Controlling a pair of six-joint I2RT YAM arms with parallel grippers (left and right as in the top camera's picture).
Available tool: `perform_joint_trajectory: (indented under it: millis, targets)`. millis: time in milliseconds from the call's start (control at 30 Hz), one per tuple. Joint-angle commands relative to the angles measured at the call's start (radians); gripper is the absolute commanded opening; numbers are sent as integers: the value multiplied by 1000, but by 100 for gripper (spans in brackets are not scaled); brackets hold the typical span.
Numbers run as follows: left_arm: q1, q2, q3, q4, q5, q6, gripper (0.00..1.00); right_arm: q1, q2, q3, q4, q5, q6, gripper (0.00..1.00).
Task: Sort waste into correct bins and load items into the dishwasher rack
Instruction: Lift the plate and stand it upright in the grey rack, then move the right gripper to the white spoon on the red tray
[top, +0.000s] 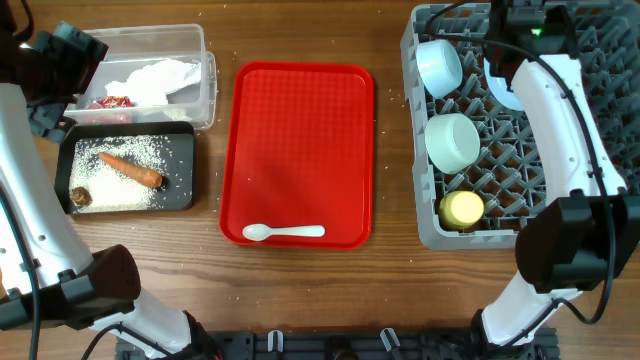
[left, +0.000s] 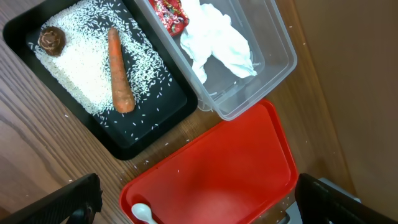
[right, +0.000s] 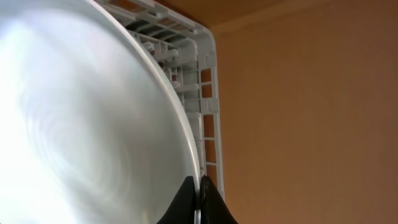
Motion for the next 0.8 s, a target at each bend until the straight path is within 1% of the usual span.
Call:
perform_joint_trajectory:
  millis: [0,67,100,167,267,300,400,500,633,700,733,767]
  targets:
    - [3,2,2,0,-10,-17,100,0,26,-2,-2,-55,22,28]
    - [3,2,2,0,-10,-17,100,0,26,-2,-1,-99,23,73]
    - [3,2,2,0,-10,-17,100,1,26,-2,-3,-144,27,100]
    - [3,2,2,0,-10,-17,100,4,19,-2,-8,-195,62,100]
    - [3,2,2,0,-10,-17,100,6,-16,-1,-9,-291,157,100]
    - [3,2,2,0,-10,-17,100,6,-46,-1,-9,-364,196,100]
    - [3,2,2,0,-10,-17,100,8,-137,-1,-10,-586,223,100]
    - [3,2,2,0,-10,-17,100,20,-250,-1,-37,-954,233,100]
    - [3,2,2,0,-10,-17,100,26,-360,-2,-96,-1546,242,100]
    - [3,2,2,0,-10,-17,100,39,-364,-2,-120,-1670,267,100]
    - [3,2,2,0,-10,-17,100,59,-362,-2,-147,-1733,253,100]
    - [3,2,2,0,-10,-17,100,84,-356,-2,-169,-1749,228,100]
